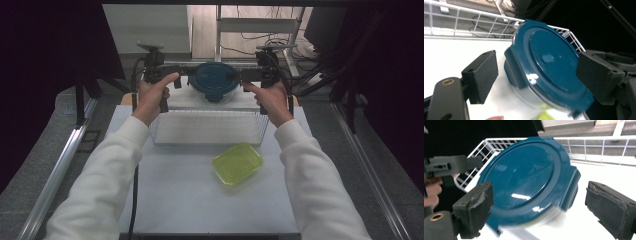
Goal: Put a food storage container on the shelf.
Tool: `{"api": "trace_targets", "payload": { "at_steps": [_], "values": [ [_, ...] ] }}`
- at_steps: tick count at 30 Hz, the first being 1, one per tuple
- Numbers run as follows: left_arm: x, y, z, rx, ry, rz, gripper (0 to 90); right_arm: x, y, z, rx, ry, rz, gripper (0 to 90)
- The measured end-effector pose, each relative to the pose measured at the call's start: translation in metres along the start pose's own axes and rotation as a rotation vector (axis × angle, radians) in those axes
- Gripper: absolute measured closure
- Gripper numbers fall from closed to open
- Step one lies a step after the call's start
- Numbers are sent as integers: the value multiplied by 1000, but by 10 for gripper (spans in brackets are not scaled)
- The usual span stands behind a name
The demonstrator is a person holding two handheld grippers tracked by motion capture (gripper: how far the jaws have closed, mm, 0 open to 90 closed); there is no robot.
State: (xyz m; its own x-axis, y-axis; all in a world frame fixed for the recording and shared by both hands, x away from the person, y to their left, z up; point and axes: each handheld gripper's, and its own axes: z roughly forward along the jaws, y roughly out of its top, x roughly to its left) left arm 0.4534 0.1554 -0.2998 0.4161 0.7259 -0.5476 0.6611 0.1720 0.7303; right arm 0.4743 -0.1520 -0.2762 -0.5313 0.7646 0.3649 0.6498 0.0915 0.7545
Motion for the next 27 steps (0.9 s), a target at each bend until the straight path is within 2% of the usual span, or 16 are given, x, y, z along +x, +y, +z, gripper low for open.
{"api": "trace_targets", "payload": {
  "at_steps": [3, 6, 7, 9, 11, 13, 19, 23, 27],
  "values": [
    [-8, -9, -13, -10, 9, 59, 186, 6, -6, -12, 1, 6, -55, 92],
    [-13, -20, -23, 3, -7, 81, 196, 9, -18, -24, 15, 20, -96, 117],
    [-15, -27, -28, 8, -9, 99, 197, 9, -21, -27, 15, 24, -102, 125],
    [-18, -36, -34, 29, 13, 128, 212, 9, -33, -37, 17, 32, -121, 143],
    [-17, -47, -41, 45, 9, 146, 221, 7, -43, -45, 10, 31, -137, 161],
    [-18, -60, -47, 61, 27, 178, 227, 3, -54, -54, -4, 29, -137, 179],
    [-21, -94, -62, 91, 10, 217, 235, -7, -88, -77, -10, 49, -154, 237],
    [-22, -121, -66, 124, 7, 244, 241, -14, -112, -85, 18, 35, -180, 250],
    [-17, -143, -65, 169, 15, 248, 242, -23, -138, -86, 60, 16, -188, 254]
  ]
}}
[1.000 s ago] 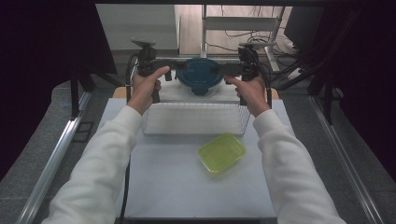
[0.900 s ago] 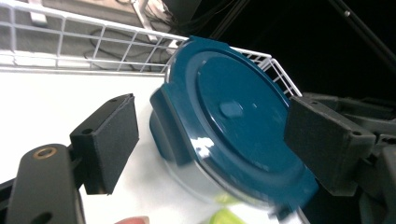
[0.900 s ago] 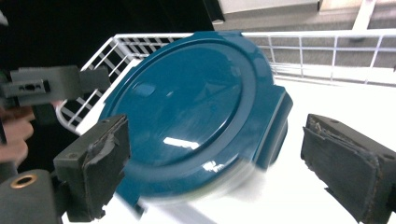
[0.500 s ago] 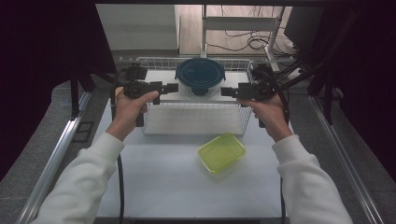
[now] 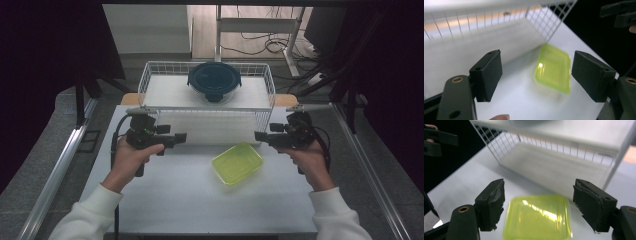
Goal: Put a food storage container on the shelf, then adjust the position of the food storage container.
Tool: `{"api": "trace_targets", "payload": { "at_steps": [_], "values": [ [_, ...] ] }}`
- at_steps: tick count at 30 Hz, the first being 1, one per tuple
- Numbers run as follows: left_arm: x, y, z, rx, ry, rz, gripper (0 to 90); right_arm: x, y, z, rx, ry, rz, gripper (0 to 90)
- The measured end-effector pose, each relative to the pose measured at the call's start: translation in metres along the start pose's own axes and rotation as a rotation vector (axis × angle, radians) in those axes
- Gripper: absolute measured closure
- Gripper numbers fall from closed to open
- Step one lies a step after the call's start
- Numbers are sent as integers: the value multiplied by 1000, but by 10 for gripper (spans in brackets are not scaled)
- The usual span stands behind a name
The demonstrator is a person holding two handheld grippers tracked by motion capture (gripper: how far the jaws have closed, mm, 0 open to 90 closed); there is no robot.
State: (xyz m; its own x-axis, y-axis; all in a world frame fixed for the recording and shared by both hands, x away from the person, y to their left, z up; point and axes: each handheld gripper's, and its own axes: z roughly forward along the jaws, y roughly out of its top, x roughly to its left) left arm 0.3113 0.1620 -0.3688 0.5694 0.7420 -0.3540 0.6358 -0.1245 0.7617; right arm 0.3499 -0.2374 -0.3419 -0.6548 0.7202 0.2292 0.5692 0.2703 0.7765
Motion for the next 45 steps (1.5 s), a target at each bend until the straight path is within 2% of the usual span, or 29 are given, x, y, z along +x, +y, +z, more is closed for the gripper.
{"api": "trace_targets", "payload": {
  "at_steps": [3, 6, 9, 11, 14, 18, 25, 28, 31, 39, 42, 45],
  "values": [
    [3, -15, 3, 26, 12, -2, 242, -3, -18, 1, 34, -9, 4, 254],
    [8, -28, 5, 37, 19, -27, 243, -6, -31, 3, 61, -15, 11, 255],
    [12, -41, 8, 56, 40, -38, 245, -8, -45, 7, 102, -28, 5, 257],
    [15, -48, 10, 70, 39, -49, 245, -8, -52, 9, 124, -37, -6, 258],
    [20, -59, 13, 91, 55, -57, 247, -10, -60, 11, 143, -38, -6, 258],
    [23, -71, 16, 96, 49, -76, 248, -12, -67, 15, 171, -41, 3, 260],
    [29, -90, 30, 172, 68, -83, 254, -19, -80, 21, 199, -53, 30, 265],
    [28, -91, 32, 182, 83, -72, 254, -19, -85, 24, 217, -54, 34, 266],
    [27, -91, 31, 173, 81, -73, 254, -21, -87, 26, 226, -57, 39, 268],
    [30, -93, 31, 178, 79, -85, 254, -25, -87, 25, 220, -58, 51, 299],
    [30, -94, 31, 177, 93, -79, 254, -26, -87, 25, 217, -56, 51, 311],
    [30, -94, 32, 180, 88, -78, 254, -29, -87, 23, 213, -60, 60, 320]
  ]
}}
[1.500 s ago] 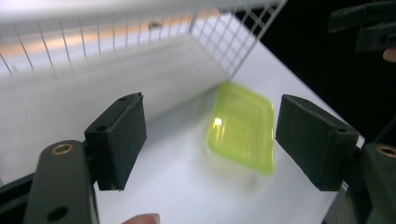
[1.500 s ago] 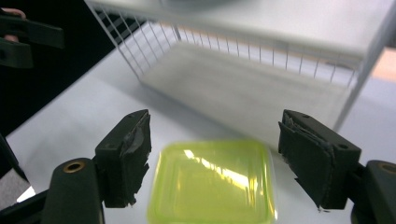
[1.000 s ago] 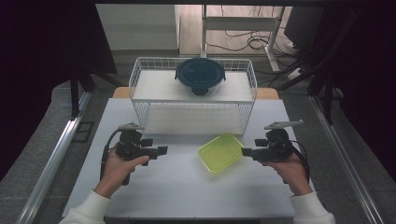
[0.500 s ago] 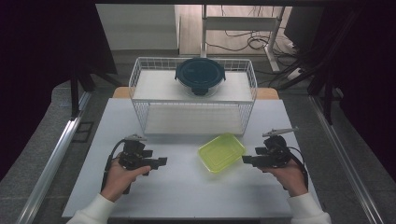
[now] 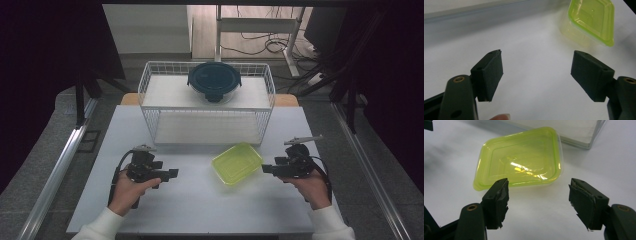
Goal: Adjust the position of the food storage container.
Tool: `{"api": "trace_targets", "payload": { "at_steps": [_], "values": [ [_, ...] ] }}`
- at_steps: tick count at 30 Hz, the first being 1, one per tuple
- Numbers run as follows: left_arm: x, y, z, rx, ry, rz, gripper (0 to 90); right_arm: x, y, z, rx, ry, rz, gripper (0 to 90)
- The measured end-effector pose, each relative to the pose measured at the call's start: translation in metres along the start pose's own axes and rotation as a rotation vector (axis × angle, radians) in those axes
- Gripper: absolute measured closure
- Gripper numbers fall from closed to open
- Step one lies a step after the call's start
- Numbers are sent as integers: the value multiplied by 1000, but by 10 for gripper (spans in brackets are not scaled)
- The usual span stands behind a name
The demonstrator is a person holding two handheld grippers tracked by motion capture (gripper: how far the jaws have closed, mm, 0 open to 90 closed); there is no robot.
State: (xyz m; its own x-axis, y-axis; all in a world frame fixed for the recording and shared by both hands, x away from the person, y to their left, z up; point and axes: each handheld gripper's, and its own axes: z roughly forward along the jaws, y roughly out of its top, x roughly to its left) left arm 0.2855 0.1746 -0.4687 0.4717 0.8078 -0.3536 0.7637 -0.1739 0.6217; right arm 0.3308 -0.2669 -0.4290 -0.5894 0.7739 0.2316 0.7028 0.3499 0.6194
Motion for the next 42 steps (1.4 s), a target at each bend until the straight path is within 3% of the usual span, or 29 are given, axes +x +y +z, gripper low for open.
{"api": "trace_targets", "payload": {
  "at_steps": [5, 10, 15, 17, 25, 30, 34, 39, 42],
  "values": [
    [-1, -2, 1, 8, 5, 12, 254, -4, 0, -1, -6, -13, 15, 332],
    [-1, -3, 2, 11, 1, 12, 254, -8, 2, 0, -3, -31, -1, 356],
    [0, -4, 1, 12, -5, 8, 254, -13, 12, 5, 2, -58, -8, 432],
    [1, -4, 1, 13, -5, 8, 253, -16, 20, 13, 32, -73, -23, 503],
    [2, -5, 1, 15, -9, 8, 253, -21, 40, 40, 145, -107, -73, 640],
    [3, -5, 1, 10, -6, 3, 253, -30, 49, 53, 186, -147, -83, 757],
    [3, -6, 0, 2, 4, 7, 249, -34, 53, 63, 222, -149, -102, 859],
    [2, -5, 0, 2, 2, 10, 249, -32, 55, 76, 246, -184, -157, 884],
    [2, -5, 0, 3, -21, 5, 249, -31, 55, 82, 261, -195, -178, 884]
  ]
}}
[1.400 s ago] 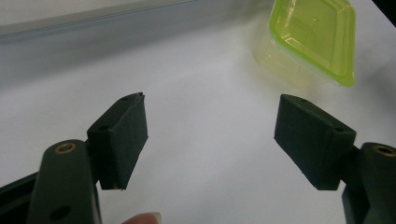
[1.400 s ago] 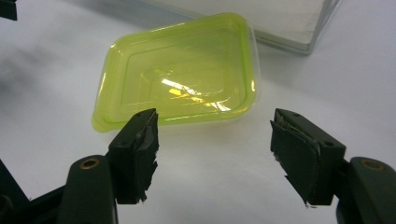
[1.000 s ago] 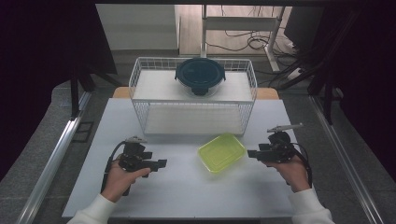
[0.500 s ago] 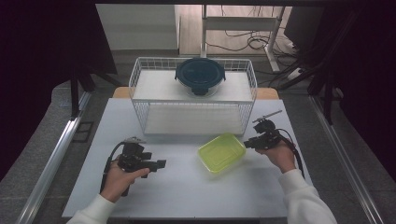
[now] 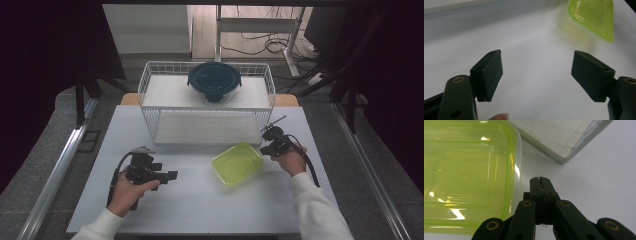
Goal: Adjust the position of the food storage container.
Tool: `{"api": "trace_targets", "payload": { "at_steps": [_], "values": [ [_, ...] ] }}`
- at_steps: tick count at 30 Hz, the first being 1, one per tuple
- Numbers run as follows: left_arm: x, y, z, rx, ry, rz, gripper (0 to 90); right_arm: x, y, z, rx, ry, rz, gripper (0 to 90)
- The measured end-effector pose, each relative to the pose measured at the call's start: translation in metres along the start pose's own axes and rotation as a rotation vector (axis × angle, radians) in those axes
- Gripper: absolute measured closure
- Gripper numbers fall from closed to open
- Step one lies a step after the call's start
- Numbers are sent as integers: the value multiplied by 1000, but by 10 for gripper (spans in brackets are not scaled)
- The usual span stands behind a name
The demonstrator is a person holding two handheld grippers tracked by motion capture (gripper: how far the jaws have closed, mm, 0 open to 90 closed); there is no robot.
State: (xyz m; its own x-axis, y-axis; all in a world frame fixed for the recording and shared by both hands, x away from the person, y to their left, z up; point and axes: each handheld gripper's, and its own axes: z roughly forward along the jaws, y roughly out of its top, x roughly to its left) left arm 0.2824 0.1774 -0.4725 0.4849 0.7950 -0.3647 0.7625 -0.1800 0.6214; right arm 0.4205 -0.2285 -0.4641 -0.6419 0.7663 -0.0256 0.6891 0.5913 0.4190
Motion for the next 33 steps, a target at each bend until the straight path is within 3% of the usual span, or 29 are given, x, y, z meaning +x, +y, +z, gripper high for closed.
{"api": "trace_targets", "payload": {
  "at_steps": [5, 8, 19, 33],
  "values": [
    [0, 0, 1, 5, 6, 4, 249, 2, 1, 7, 17, -5, -25, 884],
    [1, -1, 1, 5, 10, 1, 249, 5, 2, 10, 22, -9, -67, 885],
    [5, -2, 2, 7, 9, -18, 251, 16, -1, 10, 47, 3, -136, 885],
    [10, -2, 0, 4, 5, -40, 252, 49, -5, 6, 42, 50, -230, 886]
  ]
}}
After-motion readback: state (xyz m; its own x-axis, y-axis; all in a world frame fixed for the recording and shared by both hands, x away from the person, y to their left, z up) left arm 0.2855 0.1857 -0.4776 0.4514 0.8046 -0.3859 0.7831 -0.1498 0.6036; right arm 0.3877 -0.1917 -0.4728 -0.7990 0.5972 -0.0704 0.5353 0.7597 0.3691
